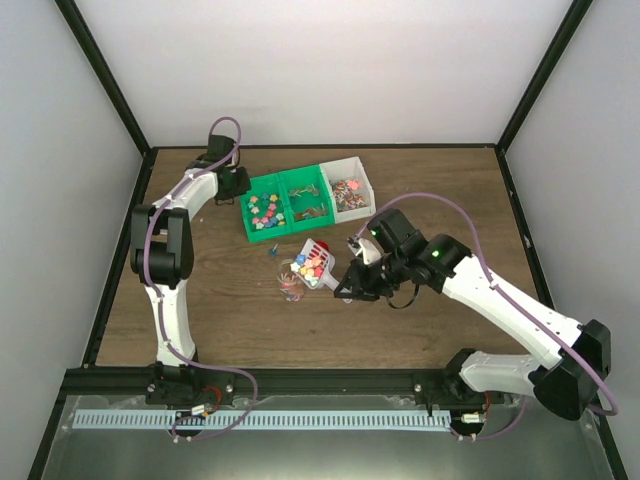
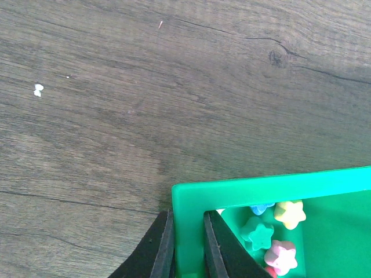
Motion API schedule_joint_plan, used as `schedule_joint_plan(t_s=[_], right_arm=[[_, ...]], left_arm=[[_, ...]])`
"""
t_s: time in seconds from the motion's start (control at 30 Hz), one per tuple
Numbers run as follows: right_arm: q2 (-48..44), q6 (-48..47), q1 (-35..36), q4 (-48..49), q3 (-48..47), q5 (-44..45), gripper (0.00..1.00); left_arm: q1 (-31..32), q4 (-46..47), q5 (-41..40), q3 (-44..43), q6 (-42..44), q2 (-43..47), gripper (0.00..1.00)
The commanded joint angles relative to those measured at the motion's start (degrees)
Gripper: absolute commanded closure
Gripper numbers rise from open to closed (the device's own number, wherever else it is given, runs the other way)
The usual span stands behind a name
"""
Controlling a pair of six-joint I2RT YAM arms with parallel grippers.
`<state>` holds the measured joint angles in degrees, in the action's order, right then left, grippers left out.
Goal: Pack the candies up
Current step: Place the fake candies in the packing bottle.
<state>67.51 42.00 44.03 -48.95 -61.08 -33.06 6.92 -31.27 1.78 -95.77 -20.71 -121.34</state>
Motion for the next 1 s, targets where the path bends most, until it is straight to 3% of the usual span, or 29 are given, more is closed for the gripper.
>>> schedule_joint_plan(t_s=[0.0,0.97], right_arm=[[0.9,-2.1,0.4,-3.0,-5.2,1.7,0.99],[5.3,-8.7,0.5,-12.9,-13.4,3.2,0.99]], left_arm=[[-0.2,-5.2,2.8,2.3,0.1,-2.2,0.96],[-0.2,-5.2,2.3,3.0,0.2,-1.8,0.96]])
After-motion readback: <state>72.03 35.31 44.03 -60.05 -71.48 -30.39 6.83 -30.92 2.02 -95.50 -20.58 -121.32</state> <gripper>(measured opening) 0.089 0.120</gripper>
